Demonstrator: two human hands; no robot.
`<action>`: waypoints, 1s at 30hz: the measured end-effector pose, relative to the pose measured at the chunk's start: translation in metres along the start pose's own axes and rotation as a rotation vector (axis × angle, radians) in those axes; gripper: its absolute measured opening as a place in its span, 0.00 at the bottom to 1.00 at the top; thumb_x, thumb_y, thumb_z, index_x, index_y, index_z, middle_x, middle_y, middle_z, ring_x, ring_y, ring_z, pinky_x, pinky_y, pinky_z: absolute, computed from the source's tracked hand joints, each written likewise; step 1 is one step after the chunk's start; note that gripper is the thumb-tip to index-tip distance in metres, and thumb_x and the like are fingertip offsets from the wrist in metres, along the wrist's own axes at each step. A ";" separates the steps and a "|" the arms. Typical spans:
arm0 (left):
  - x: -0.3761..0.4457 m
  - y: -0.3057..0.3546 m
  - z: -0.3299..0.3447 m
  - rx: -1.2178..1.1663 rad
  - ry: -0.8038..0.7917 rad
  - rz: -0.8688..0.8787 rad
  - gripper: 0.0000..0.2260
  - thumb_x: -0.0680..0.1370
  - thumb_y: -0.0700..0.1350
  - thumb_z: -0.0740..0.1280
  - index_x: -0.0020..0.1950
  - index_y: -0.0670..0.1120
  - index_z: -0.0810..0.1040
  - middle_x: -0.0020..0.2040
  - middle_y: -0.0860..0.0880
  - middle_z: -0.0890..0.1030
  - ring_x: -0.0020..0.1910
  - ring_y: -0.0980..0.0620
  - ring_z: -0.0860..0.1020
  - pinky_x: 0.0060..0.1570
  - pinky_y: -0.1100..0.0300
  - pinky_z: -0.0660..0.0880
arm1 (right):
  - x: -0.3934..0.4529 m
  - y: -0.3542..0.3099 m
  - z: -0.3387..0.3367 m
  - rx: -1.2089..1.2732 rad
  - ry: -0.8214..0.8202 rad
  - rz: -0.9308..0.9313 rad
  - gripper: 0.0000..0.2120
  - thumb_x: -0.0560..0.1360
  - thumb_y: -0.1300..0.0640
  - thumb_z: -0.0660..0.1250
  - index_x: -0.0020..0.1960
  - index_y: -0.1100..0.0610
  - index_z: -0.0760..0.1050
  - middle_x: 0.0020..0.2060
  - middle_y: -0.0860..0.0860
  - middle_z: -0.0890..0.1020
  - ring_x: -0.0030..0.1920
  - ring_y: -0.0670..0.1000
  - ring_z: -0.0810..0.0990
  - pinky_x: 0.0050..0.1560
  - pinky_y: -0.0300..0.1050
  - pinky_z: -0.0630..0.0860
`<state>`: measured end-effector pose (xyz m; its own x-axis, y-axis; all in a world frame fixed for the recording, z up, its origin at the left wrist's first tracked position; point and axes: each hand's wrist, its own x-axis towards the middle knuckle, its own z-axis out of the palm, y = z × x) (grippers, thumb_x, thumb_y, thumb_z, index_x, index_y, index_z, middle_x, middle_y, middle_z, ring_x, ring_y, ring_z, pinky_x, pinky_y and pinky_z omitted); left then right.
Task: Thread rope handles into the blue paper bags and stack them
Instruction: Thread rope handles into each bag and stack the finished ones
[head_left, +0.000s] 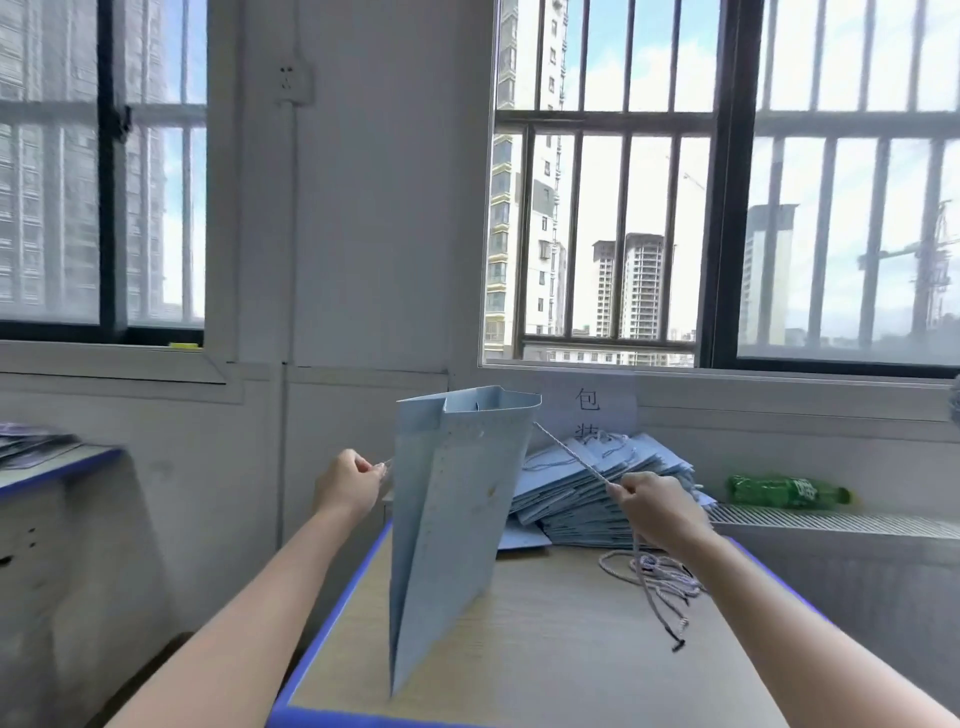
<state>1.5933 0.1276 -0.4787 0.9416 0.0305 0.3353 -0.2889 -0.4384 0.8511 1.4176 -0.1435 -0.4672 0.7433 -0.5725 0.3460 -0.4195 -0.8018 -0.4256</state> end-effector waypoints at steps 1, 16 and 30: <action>0.000 -0.001 0.001 0.006 -0.004 0.007 0.09 0.77 0.42 0.65 0.37 0.45 0.70 0.40 0.41 0.80 0.45 0.42 0.77 0.40 0.56 0.67 | 0.000 -0.003 0.004 0.022 0.000 -0.002 0.18 0.80 0.48 0.57 0.33 0.53 0.67 0.39 0.52 0.76 0.43 0.54 0.76 0.43 0.45 0.71; -0.007 0.005 -0.006 -0.244 -0.158 -0.040 0.11 0.77 0.41 0.67 0.36 0.43 0.69 0.28 0.46 0.72 0.23 0.50 0.67 0.22 0.65 0.63 | -0.005 -0.029 0.001 0.678 -0.137 0.058 0.15 0.82 0.54 0.56 0.42 0.61 0.71 0.29 0.57 0.81 0.22 0.49 0.74 0.23 0.37 0.70; -0.073 0.106 -0.044 -0.158 -0.708 0.530 0.26 0.70 0.66 0.64 0.66 0.60 0.69 0.62 0.53 0.74 0.57 0.55 0.75 0.45 0.63 0.75 | -0.031 -0.097 -0.028 1.116 -0.390 -0.354 0.02 0.77 0.63 0.63 0.49 0.61 0.73 0.40 0.57 0.81 0.38 0.51 0.81 0.32 0.39 0.77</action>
<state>1.4868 0.1183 -0.3953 0.5495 -0.7242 0.4167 -0.6870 -0.1078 0.7187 1.4208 -0.0527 -0.4129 0.9114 -0.1105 0.3964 0.3688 -0.2079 -0.9060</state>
